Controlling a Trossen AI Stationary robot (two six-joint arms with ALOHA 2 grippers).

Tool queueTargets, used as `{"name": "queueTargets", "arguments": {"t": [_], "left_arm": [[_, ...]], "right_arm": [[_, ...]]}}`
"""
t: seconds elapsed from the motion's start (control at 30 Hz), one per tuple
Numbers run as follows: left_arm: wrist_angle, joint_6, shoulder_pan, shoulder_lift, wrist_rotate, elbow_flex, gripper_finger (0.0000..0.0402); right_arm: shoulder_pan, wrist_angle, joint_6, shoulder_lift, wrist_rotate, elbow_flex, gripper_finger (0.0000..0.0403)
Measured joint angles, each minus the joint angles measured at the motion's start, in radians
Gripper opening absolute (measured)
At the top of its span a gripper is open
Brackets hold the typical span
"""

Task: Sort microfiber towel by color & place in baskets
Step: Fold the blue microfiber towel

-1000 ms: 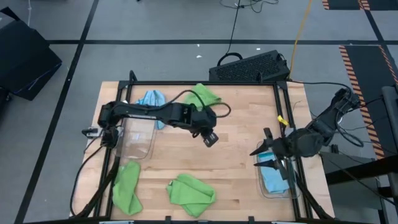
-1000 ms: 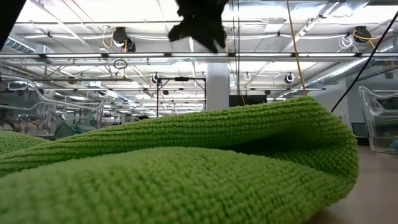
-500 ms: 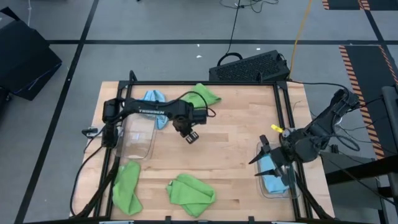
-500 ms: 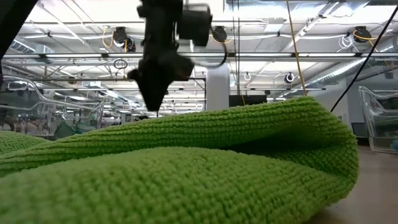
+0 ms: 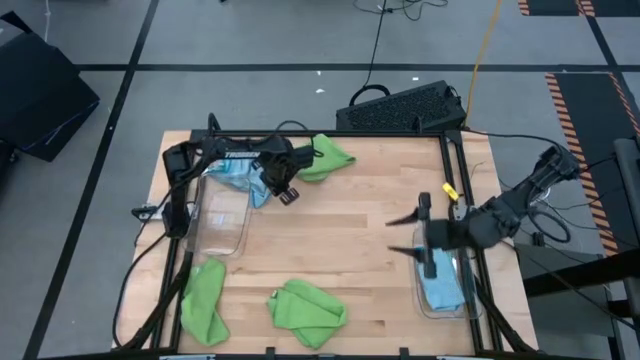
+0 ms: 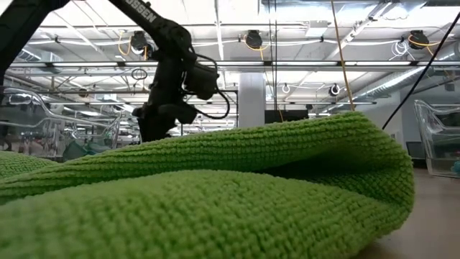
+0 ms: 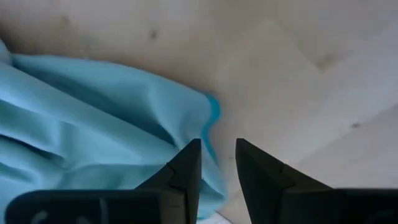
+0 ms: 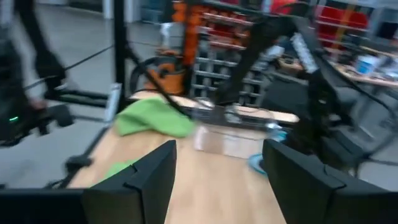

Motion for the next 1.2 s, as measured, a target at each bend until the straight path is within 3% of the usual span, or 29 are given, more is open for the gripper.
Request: {"name": "queueTargets", "arguments": {"t": [0.17, 0.57, 0.93, 1.07, 1.2], "left_arm": [[-0.009, 0.072, 0.051, 0.000, -0.001, 0.000, 0.0102], [-0.063, -0.038, 0.069, 0.000, 0.006, -0.001, 0.0105], [-0.068, -0.125, 0.066, 0.000, 0.040, -0.001, 0.0178], [-0.055, -0.141, 0.078, 0.000, 0.040, -0.001, 0.0183], [-0.041, -0.141, 0.068, 0.000, -0.028, -0.001, 0.0184]], "right_arm": [[-0.123, 0.017, 0.041, 0.020, -0.008, 0.000, 0.0227], [-0.339, 0.137, 0.111, 0.147, -0.269, 0.000, 0.0227], [-0.368, 0.135, 0.167, 0.186, -0.321, 0.000, 0.0226], [-0.368, 0.134, 0.165, 0.186, -0.321, 0.000, 0.0226], [-0.367, 0.133, 0.142, 0.186, -0.321, 0.000, 0.0226]]}}
